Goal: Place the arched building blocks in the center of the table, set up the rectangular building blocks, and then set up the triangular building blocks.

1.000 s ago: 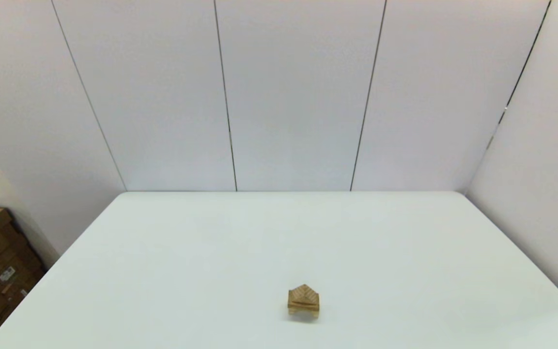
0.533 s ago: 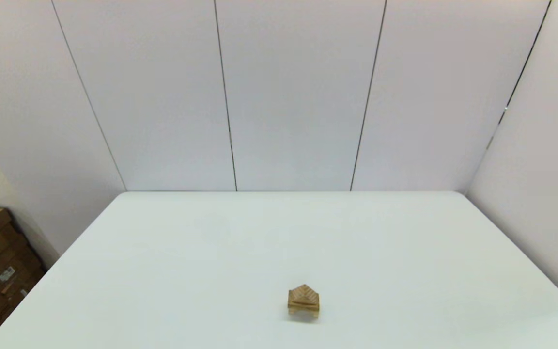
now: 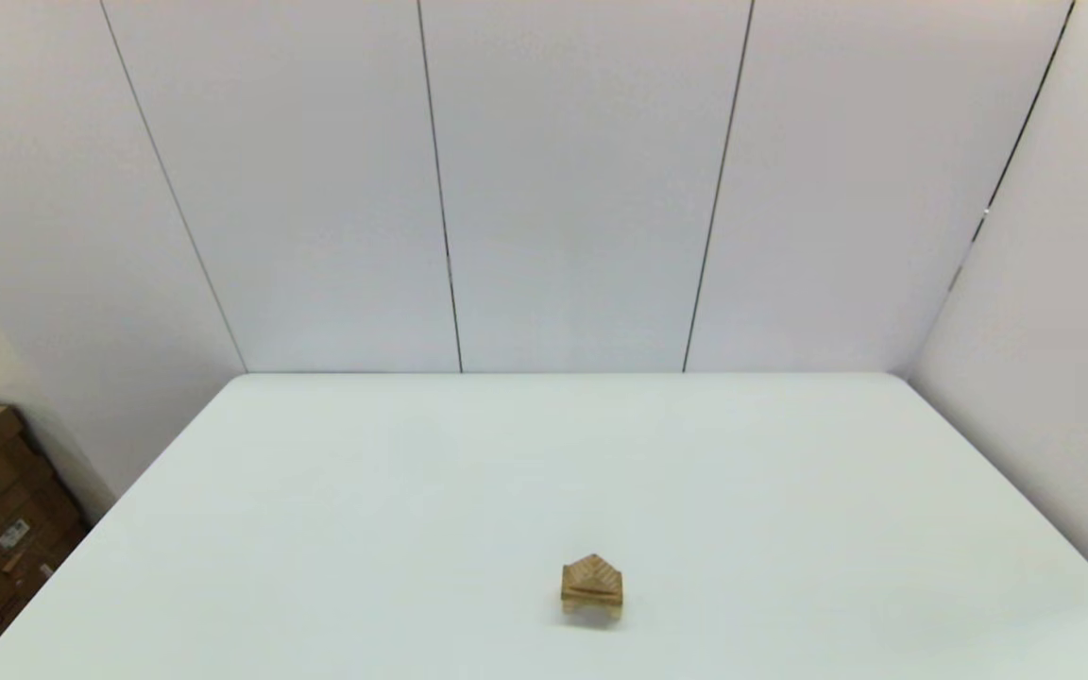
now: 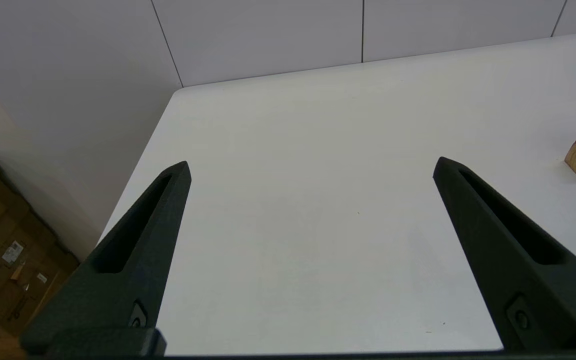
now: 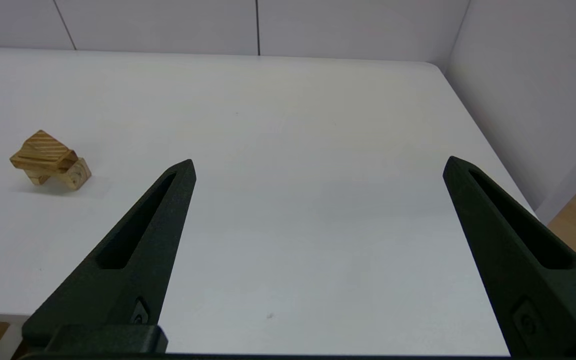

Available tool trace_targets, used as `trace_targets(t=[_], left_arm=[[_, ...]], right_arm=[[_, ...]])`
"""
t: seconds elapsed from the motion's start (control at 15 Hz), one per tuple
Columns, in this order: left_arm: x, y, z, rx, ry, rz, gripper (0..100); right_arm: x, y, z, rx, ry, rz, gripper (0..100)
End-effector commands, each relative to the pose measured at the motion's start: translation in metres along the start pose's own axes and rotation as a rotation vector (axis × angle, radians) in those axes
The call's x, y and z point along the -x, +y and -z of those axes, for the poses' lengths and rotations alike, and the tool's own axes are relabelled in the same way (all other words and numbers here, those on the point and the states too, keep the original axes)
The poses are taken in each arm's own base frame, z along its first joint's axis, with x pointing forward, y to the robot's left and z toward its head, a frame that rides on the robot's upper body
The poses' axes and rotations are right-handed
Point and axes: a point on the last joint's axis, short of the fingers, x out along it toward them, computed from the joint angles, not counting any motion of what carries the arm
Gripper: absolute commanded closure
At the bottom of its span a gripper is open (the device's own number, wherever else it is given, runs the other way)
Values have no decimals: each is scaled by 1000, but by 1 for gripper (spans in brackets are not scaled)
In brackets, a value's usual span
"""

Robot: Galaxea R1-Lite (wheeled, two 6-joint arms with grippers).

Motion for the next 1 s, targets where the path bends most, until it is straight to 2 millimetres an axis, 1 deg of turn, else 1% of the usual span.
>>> trace_targets(t=[0.07,1.0], left_arm=[[0,0,0,-1,4,0,0],[0,0,0,-1,2,0,0]], right_arm=[[0,0,0,1,-2,-1,0],[0,0,0,-22,-2,21,0]])
